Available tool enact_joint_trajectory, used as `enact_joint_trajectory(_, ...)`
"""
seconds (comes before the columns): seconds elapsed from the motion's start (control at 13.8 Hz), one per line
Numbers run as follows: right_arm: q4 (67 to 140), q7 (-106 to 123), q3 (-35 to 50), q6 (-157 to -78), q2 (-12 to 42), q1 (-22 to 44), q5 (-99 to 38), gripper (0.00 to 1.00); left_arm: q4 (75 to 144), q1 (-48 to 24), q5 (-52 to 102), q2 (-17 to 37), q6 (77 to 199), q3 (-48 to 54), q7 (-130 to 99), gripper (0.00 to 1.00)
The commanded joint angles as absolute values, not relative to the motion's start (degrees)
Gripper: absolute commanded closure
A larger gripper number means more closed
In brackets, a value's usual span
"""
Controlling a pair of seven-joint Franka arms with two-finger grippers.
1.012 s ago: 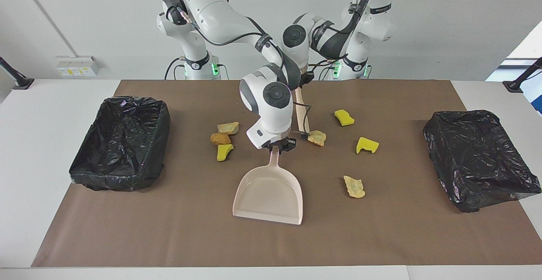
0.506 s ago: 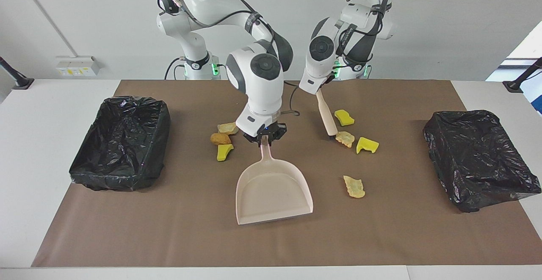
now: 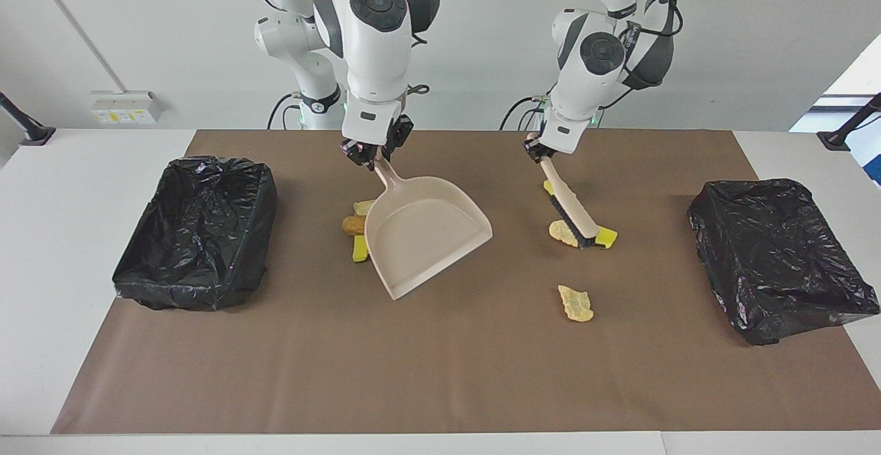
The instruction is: Sweep and dump trash in bin
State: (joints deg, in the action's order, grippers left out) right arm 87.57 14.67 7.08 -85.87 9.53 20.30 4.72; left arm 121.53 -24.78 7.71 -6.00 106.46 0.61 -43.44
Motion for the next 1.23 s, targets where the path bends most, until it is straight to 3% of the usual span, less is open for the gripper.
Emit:
enact_joint_trajectory(0.0,101.91,29.22,7.82,-92.00,2.21,19.69,6.24,1.00,111.05,-21.37,8.35,3.65,107.84,1.23,-42.80,1.00)
enact_joint_trajectory(0.29,112.05,39.96,7.82,-104.04,2.11,20.04,6.33,1.00,98.11,-15.66,11.16,14.92,113.53,1.32,-42.10,1.00)
enact_joint_trajectory(0.65,113.03,43.95,7.91,-109.94,5.45,21.71,9.58,1.00,90.63,-14.24,18.79,24.15,123.12,1.32,-42.80,1.00)
enact_joint_trajectory(0.79,113.90,42.72,7.82,-111.79,5.88,26.17,9.49,1.00,90.53,-15.20,21.18,26.18,127.07,1.32,-43.76,1.00)
enact_joint_trajectory(1.01,119.43,39.65,7.91,-119.67,5.54,26.54,9.58,1.00,92.01,-18.19,21.62,26.63,128.16,1.32,-48.07,1.00)
enact_joint_trajectory(1.16,119.62,36.67,7.82,-120.59,7.03,27.59,10.45,1.00,94.29,-19.59,21.62,25.67,126.74,1.32,-50.52,1.00)
